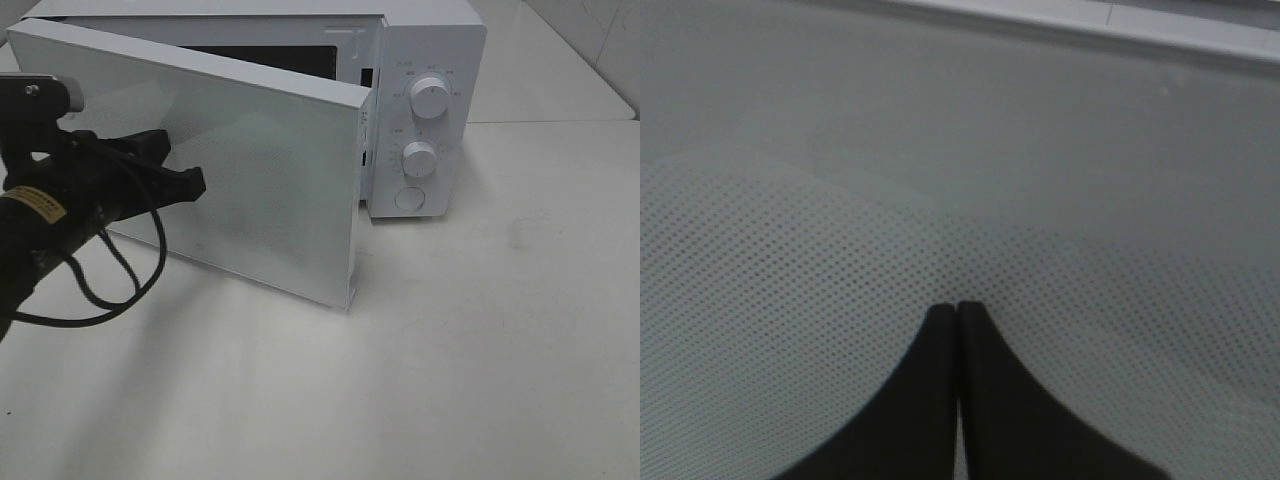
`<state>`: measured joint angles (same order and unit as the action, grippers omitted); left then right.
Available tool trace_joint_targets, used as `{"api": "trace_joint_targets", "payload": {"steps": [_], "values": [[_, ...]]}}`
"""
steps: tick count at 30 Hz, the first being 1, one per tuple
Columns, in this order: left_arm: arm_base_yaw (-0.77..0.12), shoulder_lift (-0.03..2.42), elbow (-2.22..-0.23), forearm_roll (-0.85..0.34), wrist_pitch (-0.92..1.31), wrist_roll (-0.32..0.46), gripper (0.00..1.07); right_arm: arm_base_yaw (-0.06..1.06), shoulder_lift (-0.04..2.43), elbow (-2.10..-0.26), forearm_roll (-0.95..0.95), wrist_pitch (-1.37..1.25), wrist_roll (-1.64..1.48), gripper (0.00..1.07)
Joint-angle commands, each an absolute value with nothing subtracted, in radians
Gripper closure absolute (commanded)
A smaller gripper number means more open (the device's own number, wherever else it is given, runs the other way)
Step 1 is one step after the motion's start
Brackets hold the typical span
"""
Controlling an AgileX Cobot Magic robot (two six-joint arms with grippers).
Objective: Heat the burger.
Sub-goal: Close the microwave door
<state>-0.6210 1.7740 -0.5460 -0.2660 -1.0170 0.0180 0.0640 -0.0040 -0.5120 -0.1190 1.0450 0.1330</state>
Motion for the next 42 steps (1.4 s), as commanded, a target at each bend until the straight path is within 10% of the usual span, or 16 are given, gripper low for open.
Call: {"api": "trace_joint_targets", "payload": {"steps": [1,22,42], "values": [[-0.67,1.814,-0.61,-0.374,-1.002,0.067,1.07,0.06,-0.03,-0.51,-0.119,1.039,0.141,0.31],[-0.716,1.988,-1.034,-0.752,-0.823,0.385,1.07,0.061,-0.03,-0.51,-0.119,1.039,0.141,0.31],[-0.654,2.022,-1.126,-0.747,-0.761,0.379,1.07,0.061,-0.03,-0.51,-0.119,1.039,0.141,0.31]]}}
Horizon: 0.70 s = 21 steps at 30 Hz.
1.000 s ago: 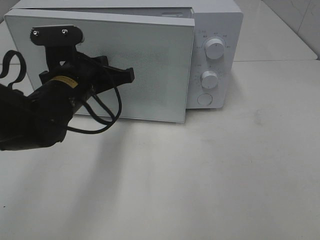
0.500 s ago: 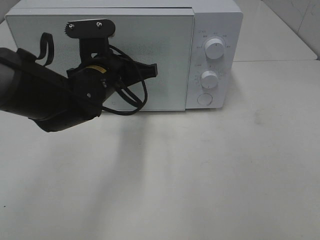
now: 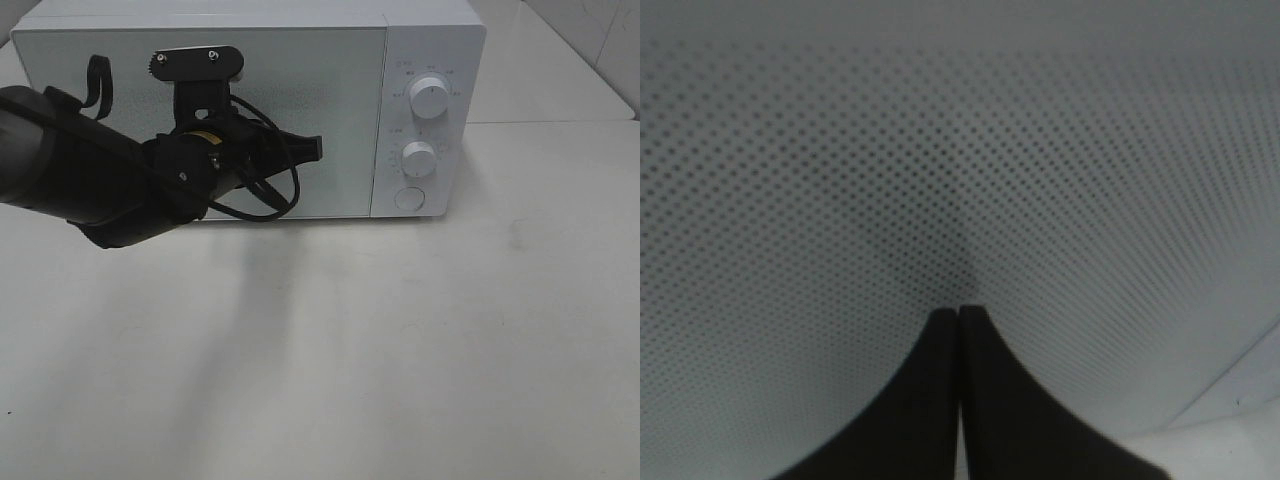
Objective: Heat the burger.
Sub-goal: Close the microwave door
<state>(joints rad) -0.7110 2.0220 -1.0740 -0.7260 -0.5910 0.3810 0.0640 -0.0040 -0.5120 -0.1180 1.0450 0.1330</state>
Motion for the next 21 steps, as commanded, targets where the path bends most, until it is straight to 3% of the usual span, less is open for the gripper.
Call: {"api": "trace_joint_targets", "payload": {"steps": [1,16,17,18,19,20,21], "values": [[-0.654,2.021,-1.126,-0.733,-0.756,0.379,1.07,0.061,-0.03,-0.51,-0.119,1.039,0.141,0.31],[-0.818,2.007,-1.123,-0.749,-0.465,0.404,1.06,0.061,-0.03,-0.51,-0.119,1.039,0.141,0.31],[-0.824,1.99,-1.123,-0.745,-0.374,0.415,0.95,0.061,-0.03,-0.51,-0.119,1.039,0.141,0.31],[-0.824,1.99,-1.123,-0.745,-0.374,0.415,0.95,0.061,-0.03,-0.51,-0.119,1.039,0.141,0.31],[-0.824,1.981,-1.123,-0.744,-0.328,0.417,0.85,0.061,-0.03,-0.51,-0.119,1.039,0.141,0.31],[-0.824,1.981,-1.123,-0.744,-0.328,0.417,0.85,0.061,-0.03,-0.51,-0.119,1.039,0.141,0.31],[-0.824,1.956,-1.123,-0.743,-0.221,0.417,0.59,0.061,-0.03,-0.51,-0.119,1.039,0.141,0.31]]}}
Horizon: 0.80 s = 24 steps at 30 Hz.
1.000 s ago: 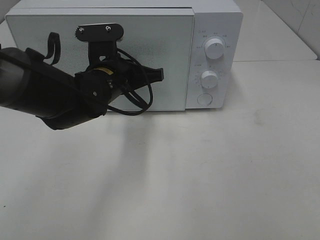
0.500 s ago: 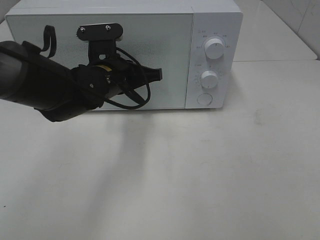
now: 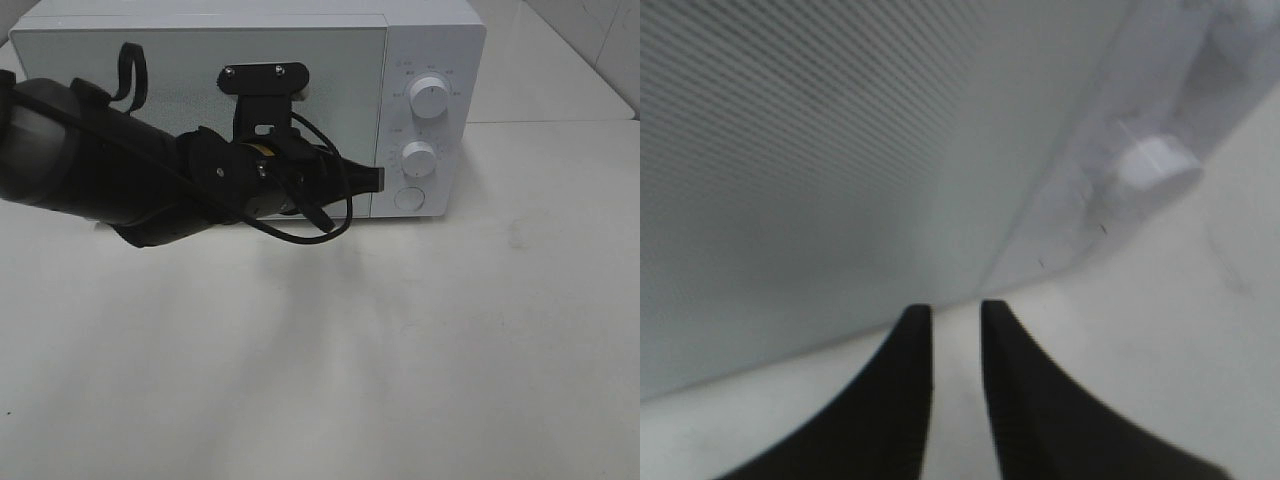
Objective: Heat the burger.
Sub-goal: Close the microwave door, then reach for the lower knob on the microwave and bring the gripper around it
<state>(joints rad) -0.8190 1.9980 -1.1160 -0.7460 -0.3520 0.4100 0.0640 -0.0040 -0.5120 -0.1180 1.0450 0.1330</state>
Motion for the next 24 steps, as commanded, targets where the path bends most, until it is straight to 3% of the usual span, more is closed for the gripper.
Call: {"api": "trace_joint_targets", "payload": {"steps": [1,2,3,4,7,11,16,24], "values": [[-0.824,1.945,-1.123,-0.743,-0.175,0.417,0.42,0.061,-0.03,-0.51,-0.119,1.039,0.141,0.31],[-0.824,1.919,-1.123,-0.743,-0.099,0.417,0.14,0.061,-0.03,-0.51,-0.119,1.039,0.141,0.31],[-0.824,1.919,-1.123,-0.743,-0.099,0.417,0.14,0.061,-0.03,-0.51,-0.119,1.039,0.141,0.31],[-0.824,1.906,-1.123,-0.733,-0.06,0.417,0.04,0.061,-0.03,-0.51,-0.119,1.039,0.141,0.31],[-0.824,1.867,-1.123,-0.682,0.052,0.417,0.07,0.061,-0.03,-0.51,-0.119,1.039,0.141,0.31],[-0.82,1.797,-1.123,-0.496,0.307,0.417,0.07,0.061,-0.03,-0.51,-0.119,1.039,0.141,0.31],[-0.82,1.738,-1.123,-0.372,0.517,0.403,0.07,0.061,-0.03,-0.51,-0.119,1.039,0.141,0.31],[-0.757,1.617,-1.123,-0.268,0.78,0.261,0.07,0.061,-0.03,-0.51,-0.119,1.039,0.141,0.31]]}}
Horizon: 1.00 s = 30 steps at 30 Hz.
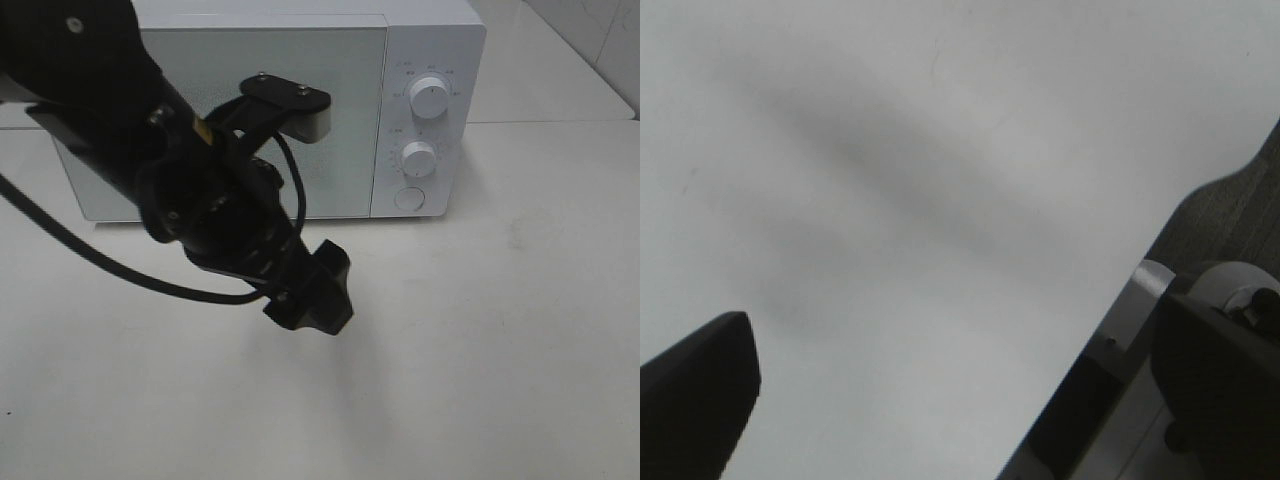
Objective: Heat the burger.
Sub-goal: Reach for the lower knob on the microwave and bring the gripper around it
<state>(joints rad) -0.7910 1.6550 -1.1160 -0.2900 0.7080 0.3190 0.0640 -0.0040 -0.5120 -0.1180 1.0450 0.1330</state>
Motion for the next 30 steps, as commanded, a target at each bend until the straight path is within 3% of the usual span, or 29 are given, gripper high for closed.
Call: {"api": "trace_joint_targets", "payload": {"steps": [1,2,4,5,6,7,8,10,12,13,14,19,25,30], "values": [[-0.734,1.601,-1.123,-0.268,0.806,0.25,0.07,0.061,-0.03,-0.51,-0.119,1.039,0.141,0.31],[-0.682,1.575,-1.123,-0.268,0.855,0.241,0.07,0.061,-0.03,-0.51,-0.119,1.039,0.141,0.31],[-0.658,1.56,-1.123,-0.268,0.875,0.24,0.07,0.061,-0.03,-0.51,-0.119,1.039,0.141,0.31],[-0.596,1.533,-1.123,-0.268,0.915,0.24,0.07,0.061,-0.03,-0.51,-0.119,1.039,0.141,0.31],[-0.596,1.533,-1.123,-0.268,0.915,0.24,0.07,0.061,-0.03,-0.51,-0.119,1.039,0.141,0.31],[-0.536,1.509,-1.123,-0.269,0.967,0.235,0.07,0.061,-0.03,-0.51,-0.119,1.039,0.141,0.31],[-0.536,1.509,-1.123,-0.269,0.967,0.235,0.07,0.061,-0.03,-0.51,-0.119,1.039,0.141,0.31],[-0.431,1.475,-1.123,-0.268,1.046,0.225,0.07,0.061,-0.03,-0.51,-0.119,1.039,0.141,0.31],[-0.401,1.463,-1.123,-0.268,1.075,0.221,0.07,0.061,-0.03,-0.51,-0.119,1.039,0.141,0.31],[-0.334,1.444,-1.123,-0.268,1.127,0.219,0.07,0.061,-0.03,-0.51,-0.119,1.039,0.141,0.31],[-0.334,1.444,-1.123,-0.268,1.127,0.219,0.07,0.061,-0.03,-0.51,-0.119,1.039,0.141,0.31],[-0.133,1.379,-1.123,-0.248,1.279,0.197,0.07,0.061,-0.03,-0.51,-0.119,1.039,0.141,0.31],[0.003,1.264,-1.077,-0.165,1.279,0.1,0.07,0.061,-0.03,-0.51,-0.119,1.039,0.141,0.31],[0.048,1.134,-1.0,-0.112,1.272,0.062,0.07,0.061,-0.03,-0.51,-0.119,1.039,0.141,0.31]]}}
